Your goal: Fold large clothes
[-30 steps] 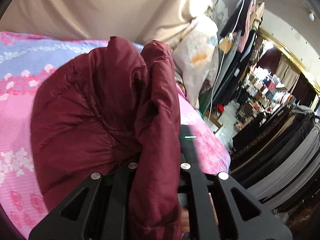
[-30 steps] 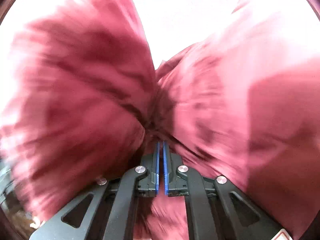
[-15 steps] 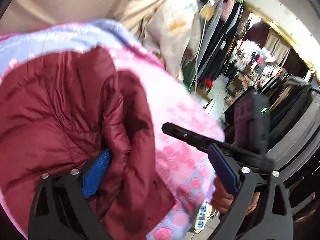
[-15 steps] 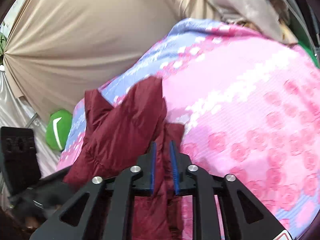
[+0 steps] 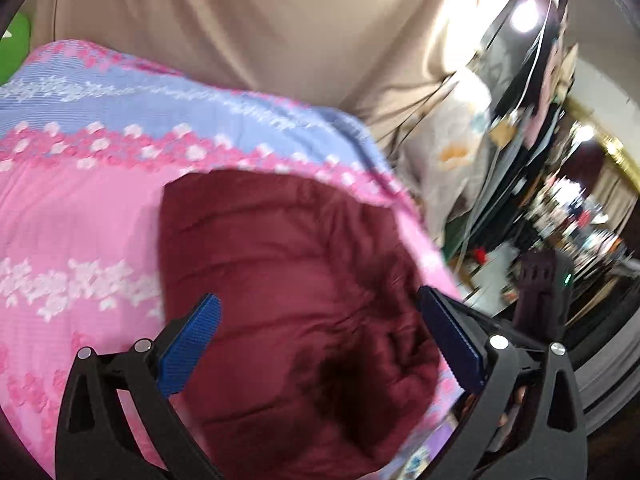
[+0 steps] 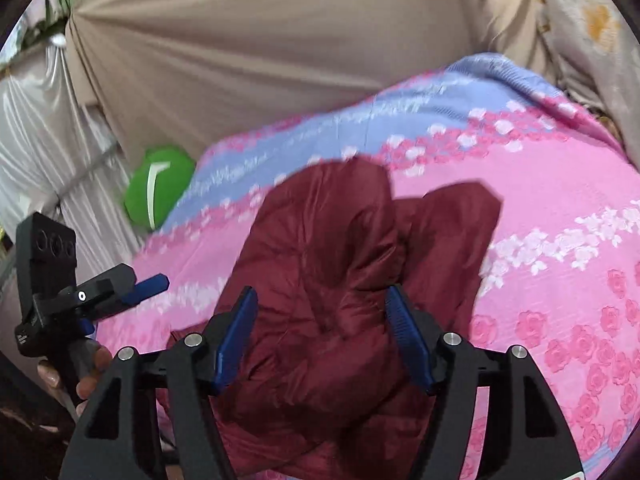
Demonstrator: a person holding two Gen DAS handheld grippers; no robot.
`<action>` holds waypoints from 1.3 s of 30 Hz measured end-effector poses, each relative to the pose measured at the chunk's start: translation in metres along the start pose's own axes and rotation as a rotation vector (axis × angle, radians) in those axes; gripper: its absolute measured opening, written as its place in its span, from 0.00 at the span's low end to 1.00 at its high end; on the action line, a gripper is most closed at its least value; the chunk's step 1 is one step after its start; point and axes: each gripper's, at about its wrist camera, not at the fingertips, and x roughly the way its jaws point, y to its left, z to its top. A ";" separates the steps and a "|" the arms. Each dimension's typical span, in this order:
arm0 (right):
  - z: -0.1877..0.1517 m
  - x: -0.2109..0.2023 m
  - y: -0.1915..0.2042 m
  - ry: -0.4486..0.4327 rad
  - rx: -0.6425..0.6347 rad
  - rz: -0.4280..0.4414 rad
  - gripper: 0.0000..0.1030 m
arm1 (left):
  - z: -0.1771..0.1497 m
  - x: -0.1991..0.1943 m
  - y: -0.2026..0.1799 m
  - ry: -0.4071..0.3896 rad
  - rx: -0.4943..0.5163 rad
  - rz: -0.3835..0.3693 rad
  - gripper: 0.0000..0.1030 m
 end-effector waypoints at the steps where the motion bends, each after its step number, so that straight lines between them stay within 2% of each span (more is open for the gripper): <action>1: -0.003 0.009 0.000 0.022 -0.015 -0.009 0.64 | -0.001 0.006 0.000 0.007 0.013 0.016 0.95; 2: -0.007 0.018 -0.004 0.043 -0.018 -0.038 0.55 | -0.008 0.010 -0.002 0.020 0.040 0.039 0.95; 4: -0.011 0.026 -0.014 0.066 0.009 -0.071 0.09 | -0.015 0.020 -0.005 0.041 0.070 0.060 0.95; 6: -0.015 0.024 -0.036 0.069 0.076 -0.044 0.05 | -0.028 0.028 -0.009 0.071 0.108 0.072 0.95; 11: -0.035 0.007 -0.081 0.011 0.208 0.017 0.03 | -0.046 0.055 -0.015 0.141 0.165 0.100 0.95; 14: -0.055 0.023 -0.114 0.053 0.329 0.082 0.03 | -0.057 0.070 -0.028 0.153 0.255 0.197 0.95; 17: -0.068 0.038 -0.129 0.084 0.390 0.137 0.04 | -0.067 0.083 -0.039 0.154 0.342 0.306 0.95; 18: -0.067 0.035 -0.128 0.080 0.386 0.132 0.05 | -0.070 0.087 -0.040 0.159 0.350 0.330 0.95; 19: -0.065 0.030 -0.126 0.072 0.377 0.123 0.11 | -0.071 0.090 -0.040 0.162 0.353 0.347 0.95; 23: -0.053 -0.009 -0.105 0.000 0.313 0.085 0.24 | -0.069 0.091 -0.034 0.173 0.325 0.357 0.95; 25: -0.052 -0.034 -0.088 -0.048 0.276 0.101 0.46 | -0.068 0.091 -0.032 0.179 0.314 0.356 0.95; 27: -0.054 -0.051 -0.068 -0.072 0.227 0.104 0.57 | -0.068 0.092 -0.031 0.181 0.308 0.357 0.96; 32: -0.067 -0.057 -0.026 -0.039 0.128 0.137 0.60 | -0.068 0.093 -0.032 0.182 0.305 0.365 0.96; 33: -0.069 -0.053 -0.021 -0.025 0.117 0.122 0.60 | -0.068 0.093 -0.031 0.182 0.302 0.366 0.96; 35: -0.074 -0.043 -0.017 0.006 0.100 0.063 0.46 | -0.068 0.092 -0.032 0.181 0.300 0.368 0.96; 36: -0.076 -0.041 -0.018 0.012 0.094 0.052 0.20 | -0.068 0.092 -0.031 0.181 0.299 0.369 0.96; 37: -0.078 -0.041 -0.019 0.017 0.095 0.056 0.08 | -0.068 0.091 -0.031 0.181 0.298 0.369 0.96; 39: -0.081 -0.051 -0.027 -0.029 0.123 0.057 0.05 | -0.068 0.089 -0.030 0.178 0.288 0.359 0.96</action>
